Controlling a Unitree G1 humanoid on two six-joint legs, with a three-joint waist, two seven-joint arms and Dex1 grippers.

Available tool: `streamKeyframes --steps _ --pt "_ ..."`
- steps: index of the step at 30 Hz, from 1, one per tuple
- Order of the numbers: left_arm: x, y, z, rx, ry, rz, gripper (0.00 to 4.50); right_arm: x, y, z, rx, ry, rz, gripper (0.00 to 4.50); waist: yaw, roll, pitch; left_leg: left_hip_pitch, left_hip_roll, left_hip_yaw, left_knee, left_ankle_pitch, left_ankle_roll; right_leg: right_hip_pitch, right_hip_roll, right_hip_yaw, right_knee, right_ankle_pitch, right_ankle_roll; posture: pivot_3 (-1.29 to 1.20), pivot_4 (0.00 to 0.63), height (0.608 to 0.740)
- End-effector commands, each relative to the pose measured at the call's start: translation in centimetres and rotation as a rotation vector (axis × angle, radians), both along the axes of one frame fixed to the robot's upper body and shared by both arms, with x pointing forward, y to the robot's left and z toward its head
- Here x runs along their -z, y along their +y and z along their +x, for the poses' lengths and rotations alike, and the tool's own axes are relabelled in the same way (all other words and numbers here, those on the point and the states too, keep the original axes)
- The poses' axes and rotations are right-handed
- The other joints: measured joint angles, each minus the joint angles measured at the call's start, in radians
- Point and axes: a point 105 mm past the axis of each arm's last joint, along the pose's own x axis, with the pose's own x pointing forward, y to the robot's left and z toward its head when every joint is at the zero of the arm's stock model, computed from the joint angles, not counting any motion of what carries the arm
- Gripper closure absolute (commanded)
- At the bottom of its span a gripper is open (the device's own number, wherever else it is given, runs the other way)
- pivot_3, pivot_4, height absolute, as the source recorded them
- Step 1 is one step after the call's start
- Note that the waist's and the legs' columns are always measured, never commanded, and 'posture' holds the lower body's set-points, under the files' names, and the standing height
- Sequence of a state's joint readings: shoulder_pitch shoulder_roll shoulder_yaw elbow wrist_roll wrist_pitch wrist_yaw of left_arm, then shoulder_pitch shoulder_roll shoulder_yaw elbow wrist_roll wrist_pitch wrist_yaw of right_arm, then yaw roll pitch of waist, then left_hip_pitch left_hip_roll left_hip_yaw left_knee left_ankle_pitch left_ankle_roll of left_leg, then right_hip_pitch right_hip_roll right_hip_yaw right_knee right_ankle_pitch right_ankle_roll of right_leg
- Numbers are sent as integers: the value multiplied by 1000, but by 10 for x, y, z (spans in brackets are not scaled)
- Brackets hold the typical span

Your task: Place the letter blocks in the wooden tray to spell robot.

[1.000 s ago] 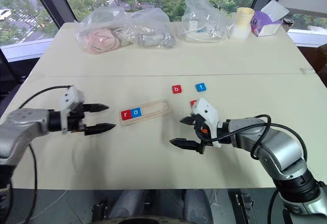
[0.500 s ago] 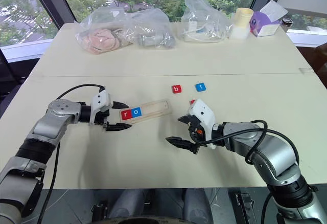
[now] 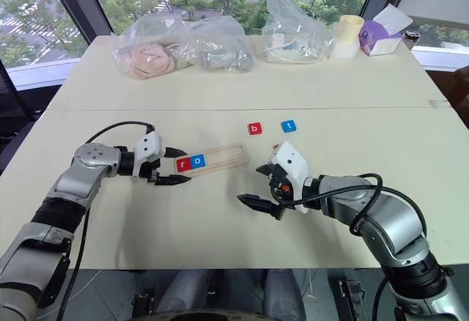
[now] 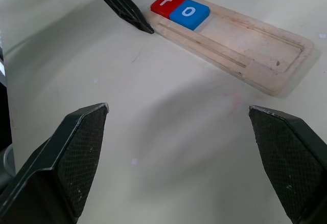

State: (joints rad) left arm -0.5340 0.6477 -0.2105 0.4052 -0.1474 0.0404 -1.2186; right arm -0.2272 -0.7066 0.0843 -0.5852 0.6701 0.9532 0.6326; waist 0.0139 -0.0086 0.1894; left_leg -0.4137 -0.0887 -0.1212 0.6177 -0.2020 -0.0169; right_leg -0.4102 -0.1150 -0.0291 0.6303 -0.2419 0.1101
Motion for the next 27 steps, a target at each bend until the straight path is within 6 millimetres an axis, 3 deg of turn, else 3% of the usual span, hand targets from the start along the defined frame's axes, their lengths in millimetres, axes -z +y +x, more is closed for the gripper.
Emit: streamKeyframes --steps 1,4,8,15,27 --pt "6 -12 -14 107 36 46 1361 -10 -8 6 34 -49 16 0 0 0 0 0 0 0 0 0 0 0 0 0 0 0 0 0 150 740" --pt "0 -24 -26 248 55 59 1361 -9 -13 9 42 -45 13 0 -1 0 0 0 0 0 0 0 0 0 -1 0 -1 0 0 0 150 740" --pt "10 -22 -31 367 42 188 1361 -7 -15 11 44 -48 5 0 -1 0 0 0 0 0 -1 0 1 0 -1 0 0 0 0 0 150 740" --pt "9 -33 -10 317 39 139 1361 -9 -9 6 42 -57 22 0 2 0 0 1 0 0 -1 0 1 1 0 0 0 0 1 0 150 740" --pt "16 -36 -12 303 49 127 1361 0 -18 -2 38 -41 -44 0 3 0 0 4 -1 0 1 0 1 5 -2 0 0 -3 3 0 150 740"
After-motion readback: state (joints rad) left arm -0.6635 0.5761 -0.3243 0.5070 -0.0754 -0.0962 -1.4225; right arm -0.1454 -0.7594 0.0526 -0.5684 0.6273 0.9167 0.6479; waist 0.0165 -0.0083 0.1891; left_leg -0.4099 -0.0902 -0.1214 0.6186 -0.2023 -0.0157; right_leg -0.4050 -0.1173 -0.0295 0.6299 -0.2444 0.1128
